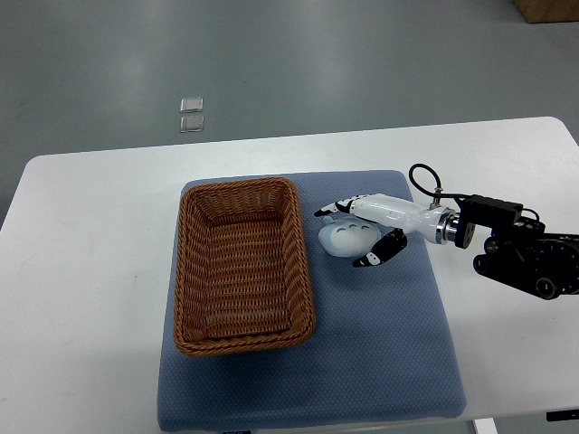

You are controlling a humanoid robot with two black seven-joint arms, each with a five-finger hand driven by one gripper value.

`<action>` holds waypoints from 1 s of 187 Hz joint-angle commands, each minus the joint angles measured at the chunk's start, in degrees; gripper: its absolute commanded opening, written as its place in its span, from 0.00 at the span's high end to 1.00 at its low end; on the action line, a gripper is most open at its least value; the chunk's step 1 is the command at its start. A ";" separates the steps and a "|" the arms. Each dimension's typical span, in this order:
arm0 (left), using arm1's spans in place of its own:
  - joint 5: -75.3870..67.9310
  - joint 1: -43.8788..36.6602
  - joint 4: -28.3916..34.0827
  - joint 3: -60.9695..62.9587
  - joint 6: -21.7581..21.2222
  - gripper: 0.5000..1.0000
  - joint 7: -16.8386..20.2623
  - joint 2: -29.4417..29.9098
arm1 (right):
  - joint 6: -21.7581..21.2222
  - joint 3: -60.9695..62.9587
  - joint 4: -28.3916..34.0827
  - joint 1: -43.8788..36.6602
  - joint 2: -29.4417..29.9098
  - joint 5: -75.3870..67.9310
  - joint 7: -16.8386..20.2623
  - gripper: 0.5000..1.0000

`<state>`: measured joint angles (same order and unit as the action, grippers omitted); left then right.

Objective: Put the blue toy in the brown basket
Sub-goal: 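Lift the toy with the right hand and carry it over the basket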

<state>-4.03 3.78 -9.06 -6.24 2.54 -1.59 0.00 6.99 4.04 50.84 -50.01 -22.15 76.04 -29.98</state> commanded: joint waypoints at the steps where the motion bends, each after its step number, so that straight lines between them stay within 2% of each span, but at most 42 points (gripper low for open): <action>1: -0.01 0.00 0.00 -0.09 0.01 0.00 0.00 0.00 | 0.13 -0.97 -0.48 -0.44 0.27 0.86 0.10 0.70; 3: -0.01 0.00 0.00 0.00 0.01 0.00 0.00 0.00 | 0.13 -1.23 -0.57 -0.53 0.27 0.86 0.10 0.81; 5: -0.01 0.00 0.00 0.00 0.01 0.00 0.00 0.00 | 0.13 -1.23 -0.57 -0.53 0.27 0.86 0.10 0.81; 8: -0.01 0.00 0.00 -0.09 0.01 0.00 0.00 0.00 | 0.13 -1.41 -0.57 -0.53 0.27 0.86 0.10 0.90; 14: -0.01 0.00 0.01 0.00 0.01 0.00 0.00 0.00 | 0.13 -1.41 -0.48 -0.61 0.27 0.86 0.10 1.00; 64: -0.01 0.00 0.00 0.00 0.01 0.00 0.09 0.00 | 1.36 -0.53 -0.13 -3.34 -2.28 0.16 0.01 1.00; 128: 0.08 0.00 0.09 -0.18 0.01 0.00 0.09 0.00 | -1.28 -0.44 1.54 -13.88 -1.40 -0.54 -0.69 1.00; 187: 0.08 0.09 0.00 -0.35 0.28 0.00 0.09 0.00 | -5.49 -4.48 0.67 -20.39 9.58 -0.45 -3.68 1.00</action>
<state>-3.90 3.85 -8.90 -6.51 2.57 -1.51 0.00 2.51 1.79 52.35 -68.37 -16.62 75.72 -32.91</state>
